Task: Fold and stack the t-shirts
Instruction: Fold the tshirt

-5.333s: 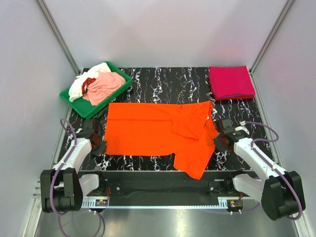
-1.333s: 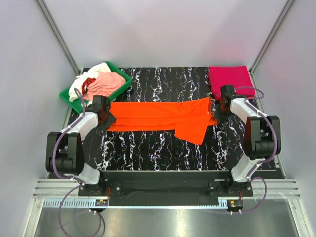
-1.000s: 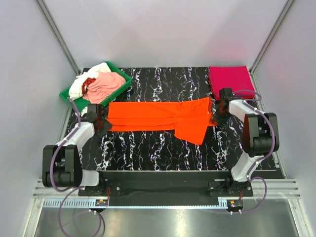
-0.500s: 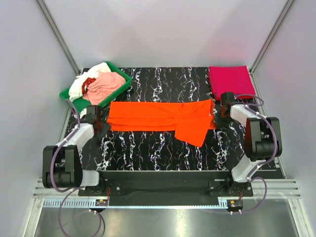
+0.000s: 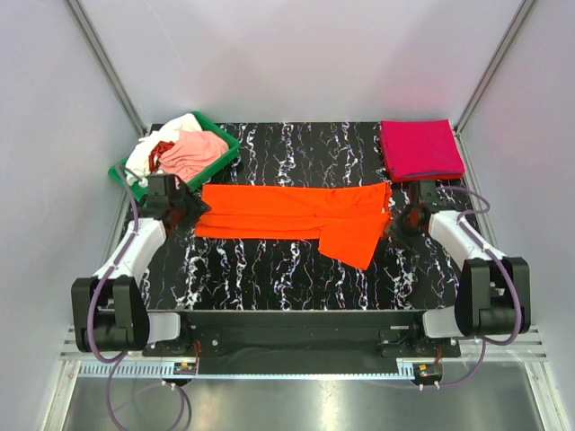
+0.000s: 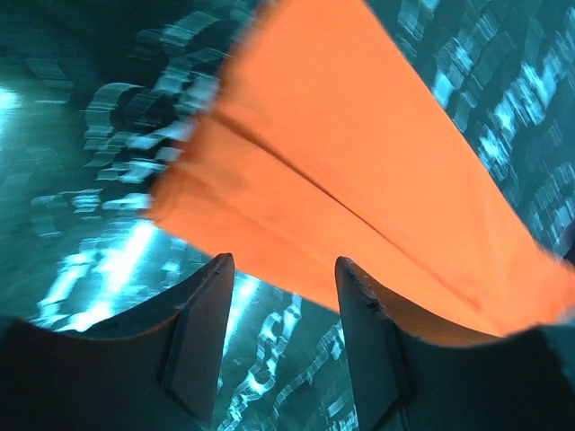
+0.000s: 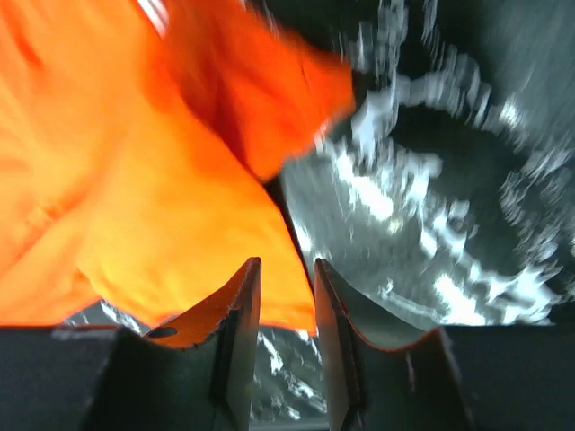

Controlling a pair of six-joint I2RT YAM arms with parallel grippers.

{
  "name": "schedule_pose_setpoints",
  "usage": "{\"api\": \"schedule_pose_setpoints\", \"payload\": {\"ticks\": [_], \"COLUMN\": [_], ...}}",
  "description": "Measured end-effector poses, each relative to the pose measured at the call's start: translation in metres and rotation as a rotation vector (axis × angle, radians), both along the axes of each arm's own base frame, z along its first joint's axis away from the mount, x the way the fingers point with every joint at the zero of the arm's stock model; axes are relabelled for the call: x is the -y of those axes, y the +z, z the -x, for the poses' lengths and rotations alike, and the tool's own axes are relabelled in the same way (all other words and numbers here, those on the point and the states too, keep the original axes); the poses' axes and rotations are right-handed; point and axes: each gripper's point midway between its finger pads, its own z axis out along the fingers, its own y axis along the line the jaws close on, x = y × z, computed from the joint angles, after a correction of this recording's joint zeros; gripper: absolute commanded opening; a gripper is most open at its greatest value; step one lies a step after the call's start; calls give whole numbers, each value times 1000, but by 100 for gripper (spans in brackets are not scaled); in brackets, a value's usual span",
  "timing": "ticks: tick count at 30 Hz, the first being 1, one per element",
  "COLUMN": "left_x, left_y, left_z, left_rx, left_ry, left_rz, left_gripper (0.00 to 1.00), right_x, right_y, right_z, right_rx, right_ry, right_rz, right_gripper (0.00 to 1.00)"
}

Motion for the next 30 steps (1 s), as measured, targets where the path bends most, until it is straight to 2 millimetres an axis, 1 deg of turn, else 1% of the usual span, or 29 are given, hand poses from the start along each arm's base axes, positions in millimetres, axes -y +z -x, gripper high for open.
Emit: {"api": "schedule_pose_setpoints", "payload": {"ticks": [2, 5, 7, 10, 13, 17, 20, 23, 24, 26, 27, 30], "left_x": [14, 28, 33, 39, 43, 46, 46, 48, 48, 50, 50, 50], "left_y": [3, 9, 11, 13, 15, 16, 16, 17, 18, 18, 18, 16], "left_z": [-5, -8, -7, -6, -7, -5, -5, -6, -7, -9, -9, -8], "left_rx": [11, 36, 43, 47, 53, 54, 55, 57, 57, 58, 55, 47], "left_ry": [-79, -168, -203, -236, -262, -280, -286, -293, -296, -302, -304, -305], "left_rz": [32, 58, 70, 87, 103, 111, 112, 117, 120, 126, 128, 131], "left_gripper": [56, 57, 57, 57, 57, 57, 58, 58, 58, 57, 57, 57], "right_x": [-14, -34, -46, -60, -68, -68, -65, -66, -67, -68, -69, -70], "right_y": [-10, -25, -29, -29, -30, -36, -40, -43, -45, -48, -48, -49], "right_z": [20, 50, 62, 67, 72, 78, 78, 75, 74, 73, 72, 67], "right_rx": [-43, -121, -156, -171, -185, -209, -212, -205, -202, -206, -202, -188], "right_ry": [6, 30, 39, 40, 28, -11, -41, -54, -57, -59, -61, -57], "right_rz": [-45, -81, -100, -116, -124, -120, -107, -112, -114, -117, -120, -120], "right_gripper": [39, 40, 40, 40, 40, 41, 41, 37, 32, 28, 21, 4]}}
